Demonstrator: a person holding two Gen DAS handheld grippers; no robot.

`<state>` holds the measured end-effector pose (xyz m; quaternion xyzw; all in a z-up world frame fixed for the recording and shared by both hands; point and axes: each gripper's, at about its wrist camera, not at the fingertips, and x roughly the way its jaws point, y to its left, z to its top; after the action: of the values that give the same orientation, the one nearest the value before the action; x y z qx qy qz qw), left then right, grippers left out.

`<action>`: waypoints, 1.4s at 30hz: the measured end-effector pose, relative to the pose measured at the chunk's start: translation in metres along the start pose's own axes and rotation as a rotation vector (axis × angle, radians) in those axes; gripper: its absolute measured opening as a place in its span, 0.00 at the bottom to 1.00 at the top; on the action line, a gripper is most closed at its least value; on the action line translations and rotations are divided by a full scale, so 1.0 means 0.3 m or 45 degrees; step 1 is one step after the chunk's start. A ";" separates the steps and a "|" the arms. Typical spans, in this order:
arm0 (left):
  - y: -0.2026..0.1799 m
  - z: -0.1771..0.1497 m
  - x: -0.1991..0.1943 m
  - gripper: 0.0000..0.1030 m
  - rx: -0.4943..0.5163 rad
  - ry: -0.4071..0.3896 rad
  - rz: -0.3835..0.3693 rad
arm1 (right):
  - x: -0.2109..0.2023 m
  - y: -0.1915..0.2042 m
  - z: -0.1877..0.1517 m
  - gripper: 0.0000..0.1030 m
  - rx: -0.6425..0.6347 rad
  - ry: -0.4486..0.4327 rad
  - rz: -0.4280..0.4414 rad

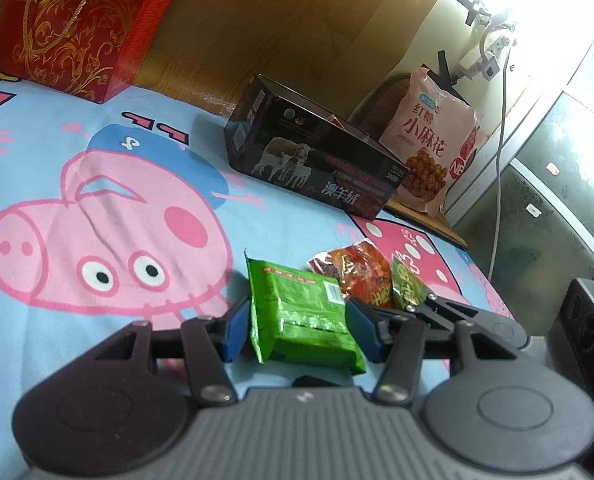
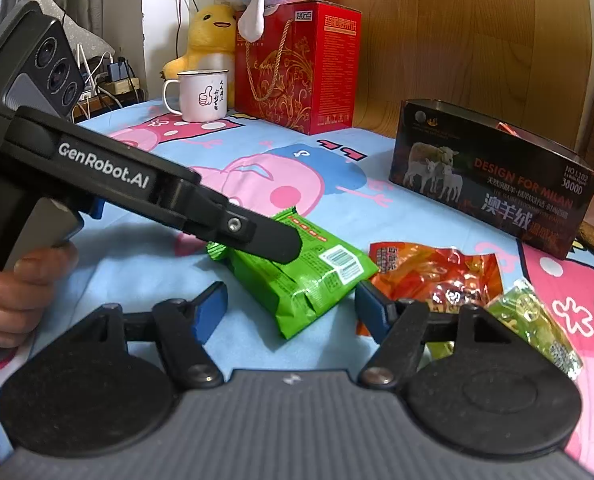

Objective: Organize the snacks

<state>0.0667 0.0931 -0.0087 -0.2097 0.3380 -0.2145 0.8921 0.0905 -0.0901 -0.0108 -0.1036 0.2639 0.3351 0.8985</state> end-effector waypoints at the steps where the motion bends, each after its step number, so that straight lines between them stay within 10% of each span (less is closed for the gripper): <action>1: 0.000 0.000 0.001 0.50 0.002 0.000 0.000 | -0.001 0.001 0.000 0.68 -0.004 -0.001 0.001; 8: -0.007 -0.002 -0.002 0.50 0.032 0.000 0.014 | -0.006 0.019 -0.001 0.48 -0.037 -0.024 -0.013; 42: -0.255 0.019 0.049 0.49 0.164 0.019 -0.019 | -0.200 -0.025 -0.058 0.45 0.059 -0.221 -0.172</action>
<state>0.0622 0.0240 0.0275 -0.1530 0.3285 -0.2441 0.8995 0.0501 -0.1351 0.0073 -0.0712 0.1852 0.2753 0.9407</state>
